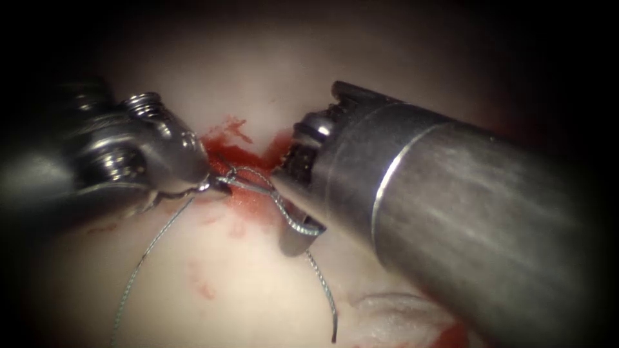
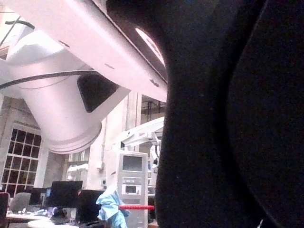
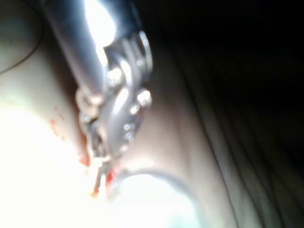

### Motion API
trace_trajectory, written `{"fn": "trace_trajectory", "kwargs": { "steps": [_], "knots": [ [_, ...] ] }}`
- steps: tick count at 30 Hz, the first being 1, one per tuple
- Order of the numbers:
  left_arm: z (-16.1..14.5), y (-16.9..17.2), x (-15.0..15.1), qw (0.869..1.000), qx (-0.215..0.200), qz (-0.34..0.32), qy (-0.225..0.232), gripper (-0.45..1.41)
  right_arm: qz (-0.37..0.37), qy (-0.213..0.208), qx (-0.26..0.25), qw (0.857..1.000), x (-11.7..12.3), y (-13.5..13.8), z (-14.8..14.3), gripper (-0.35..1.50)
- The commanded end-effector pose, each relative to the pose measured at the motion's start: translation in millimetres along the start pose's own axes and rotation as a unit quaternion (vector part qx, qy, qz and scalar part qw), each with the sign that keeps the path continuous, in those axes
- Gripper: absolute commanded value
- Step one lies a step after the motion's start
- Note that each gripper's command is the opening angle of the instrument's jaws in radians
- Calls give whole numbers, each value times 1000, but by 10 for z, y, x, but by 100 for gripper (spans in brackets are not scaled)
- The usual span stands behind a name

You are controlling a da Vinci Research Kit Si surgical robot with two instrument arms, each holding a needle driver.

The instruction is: Wound Closure

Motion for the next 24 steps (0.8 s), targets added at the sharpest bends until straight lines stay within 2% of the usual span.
{"fn": "trace_trajectory", "kwargs": {
  "steps": [1,9,11,12,13,14,16,20,24],
  "knots": [
    [-4,4,-11,1000,-2,1,2,-45,-2,2,-4,1000,13,3,-3,26],
    [-3,3,-10,1000,-3,4,5,-45,2,-4,-20,1000,10,7,5,26],
    [-3,2,-10,1000,-2,3,5,-45,2,-4,-22,1000,10,8,7,14],
    [-2,2,-10,1000,-2,3,5,-45,2,-7,-22,1000,10,8,7,-8],
    [-2,2,-10,1000,-2,6,6,-45,2,-9,-21,1000,10,7,7,-16],
    [-2,2,-10,1000,0,6,6,-45,2,-9,-21,1000,10,7,8,-16],
    [-1,2,-10,1000,0,6,7,-45,4,-12,-21,1000,11,6,8,-35],
    [0,1,-9,1000,1,7,11,-45,4,-15,-16,1000,10,7,5,-35],
    [1,1,-8,1000,3,10,14,-45,2,-3,22,1000,14,12,-16,-35]
  ]
}}
